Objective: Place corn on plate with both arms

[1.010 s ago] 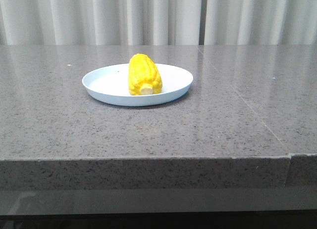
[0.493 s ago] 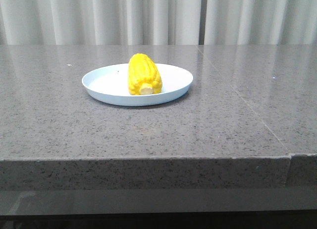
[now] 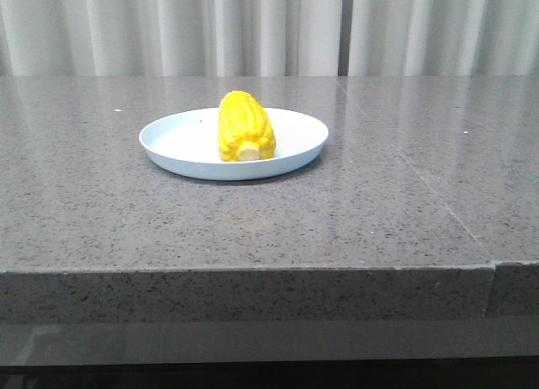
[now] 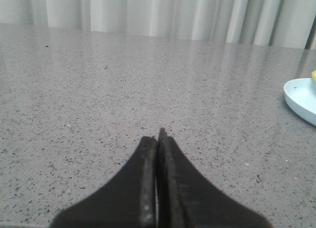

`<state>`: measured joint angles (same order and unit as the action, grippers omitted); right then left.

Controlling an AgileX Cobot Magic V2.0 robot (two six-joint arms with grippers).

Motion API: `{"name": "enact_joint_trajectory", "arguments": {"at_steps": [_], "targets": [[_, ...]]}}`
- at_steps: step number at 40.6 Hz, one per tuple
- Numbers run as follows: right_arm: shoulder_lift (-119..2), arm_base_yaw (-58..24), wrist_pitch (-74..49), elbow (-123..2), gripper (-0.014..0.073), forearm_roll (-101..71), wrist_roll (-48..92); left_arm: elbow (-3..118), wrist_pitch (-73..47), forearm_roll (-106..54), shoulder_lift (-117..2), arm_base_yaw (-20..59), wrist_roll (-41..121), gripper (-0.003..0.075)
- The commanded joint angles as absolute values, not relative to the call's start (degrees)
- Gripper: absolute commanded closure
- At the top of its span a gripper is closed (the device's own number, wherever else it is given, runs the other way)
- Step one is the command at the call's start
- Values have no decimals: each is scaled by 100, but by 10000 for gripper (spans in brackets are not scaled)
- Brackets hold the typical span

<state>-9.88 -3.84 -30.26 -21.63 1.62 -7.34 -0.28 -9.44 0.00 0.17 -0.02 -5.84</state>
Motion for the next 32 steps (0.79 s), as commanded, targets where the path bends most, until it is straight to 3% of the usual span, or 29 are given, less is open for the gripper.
{"name": "enact_joint_trajectory", "arguments": {"at_steps": [1,9,21,32], "targets": [[-1042,-344,-2552,-2297,715,227,-683,-44,-412,-75,144,-14,-614,741],[-1009,-344,-2233,-2061,715,227,-670,-44,-412,-75,144,-14,-614,741],[-349,-344,-995,-443,715,-146,-170,-44,-412,-75,144,-14,-614,741],[128,-165,-1110,65,715,-278,-170,-44,-412,-75,133,-14,-614,741]]}}
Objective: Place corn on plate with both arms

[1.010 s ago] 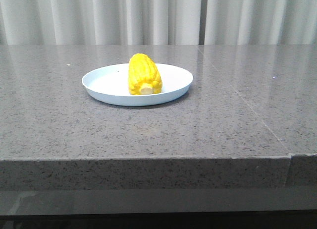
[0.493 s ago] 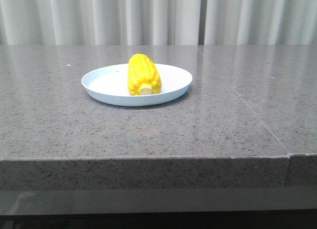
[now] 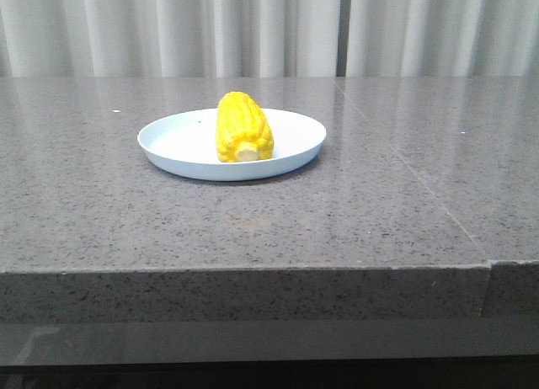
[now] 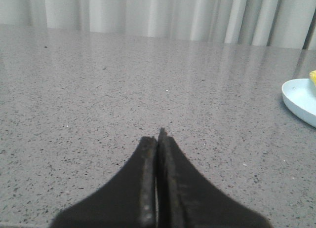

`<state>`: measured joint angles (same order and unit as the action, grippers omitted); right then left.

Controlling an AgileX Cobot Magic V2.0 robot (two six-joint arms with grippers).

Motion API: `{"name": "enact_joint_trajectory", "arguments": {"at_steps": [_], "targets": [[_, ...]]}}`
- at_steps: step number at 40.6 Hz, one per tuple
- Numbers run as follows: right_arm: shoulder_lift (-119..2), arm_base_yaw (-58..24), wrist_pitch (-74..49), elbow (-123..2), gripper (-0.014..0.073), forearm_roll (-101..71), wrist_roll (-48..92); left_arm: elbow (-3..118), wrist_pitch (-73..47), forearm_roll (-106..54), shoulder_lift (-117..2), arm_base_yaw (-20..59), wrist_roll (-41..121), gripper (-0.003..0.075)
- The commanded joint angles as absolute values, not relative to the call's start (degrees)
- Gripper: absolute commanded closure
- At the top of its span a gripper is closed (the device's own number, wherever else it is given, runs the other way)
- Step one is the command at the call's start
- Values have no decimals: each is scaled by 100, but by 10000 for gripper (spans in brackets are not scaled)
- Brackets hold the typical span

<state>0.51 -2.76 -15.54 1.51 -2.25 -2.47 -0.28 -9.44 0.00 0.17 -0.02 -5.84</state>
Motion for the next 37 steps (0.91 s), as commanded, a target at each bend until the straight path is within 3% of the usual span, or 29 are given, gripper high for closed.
{"name": "enact_joint_trajectory", "arguments": {"at_steps": [1,37], "targets": [[135,-118,-1110,65,715,-278,-170,-44,-412,-75,133,-14,-614,741],[128,80,-1109,65,715,-278,-170,-44,-412,-75,133,-14,-614,741]]}}
